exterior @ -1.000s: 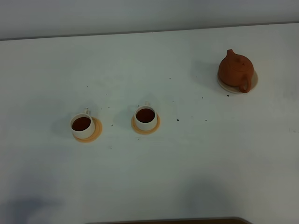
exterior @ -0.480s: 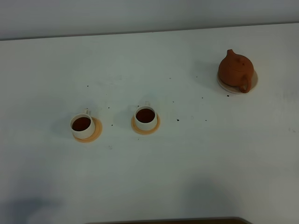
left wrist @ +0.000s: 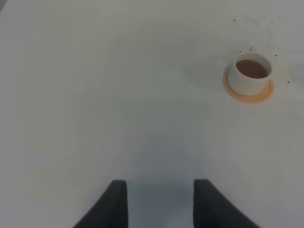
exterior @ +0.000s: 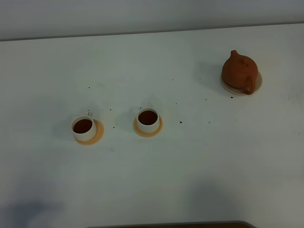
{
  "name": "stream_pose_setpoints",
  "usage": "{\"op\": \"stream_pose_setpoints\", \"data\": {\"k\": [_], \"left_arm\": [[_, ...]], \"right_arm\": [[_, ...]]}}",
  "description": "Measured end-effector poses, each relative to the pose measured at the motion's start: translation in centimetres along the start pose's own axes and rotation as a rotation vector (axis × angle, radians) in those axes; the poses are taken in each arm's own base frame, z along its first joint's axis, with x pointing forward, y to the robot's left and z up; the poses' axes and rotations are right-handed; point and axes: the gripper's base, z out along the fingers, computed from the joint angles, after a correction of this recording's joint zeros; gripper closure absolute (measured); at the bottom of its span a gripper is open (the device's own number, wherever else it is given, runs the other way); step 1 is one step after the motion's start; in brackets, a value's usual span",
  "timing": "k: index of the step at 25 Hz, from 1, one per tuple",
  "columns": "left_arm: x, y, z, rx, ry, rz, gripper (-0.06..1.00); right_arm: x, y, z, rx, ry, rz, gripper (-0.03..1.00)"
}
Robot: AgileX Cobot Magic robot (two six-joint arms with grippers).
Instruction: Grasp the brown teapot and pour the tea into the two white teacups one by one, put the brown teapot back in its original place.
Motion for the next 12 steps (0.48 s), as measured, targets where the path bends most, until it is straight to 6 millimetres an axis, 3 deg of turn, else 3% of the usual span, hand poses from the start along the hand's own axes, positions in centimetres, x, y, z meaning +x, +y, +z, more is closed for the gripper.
{"op": "stream_pose_setpoints", "data": {"k": [12], "left_arm": [[0.00, 0.00, 0.00, 0.000, 0.000, -0.001, 0.58]], "right_arm": [[0.79, 0.18, -1.12, 0.004, -0.089, -0.004, 0.73]]}}
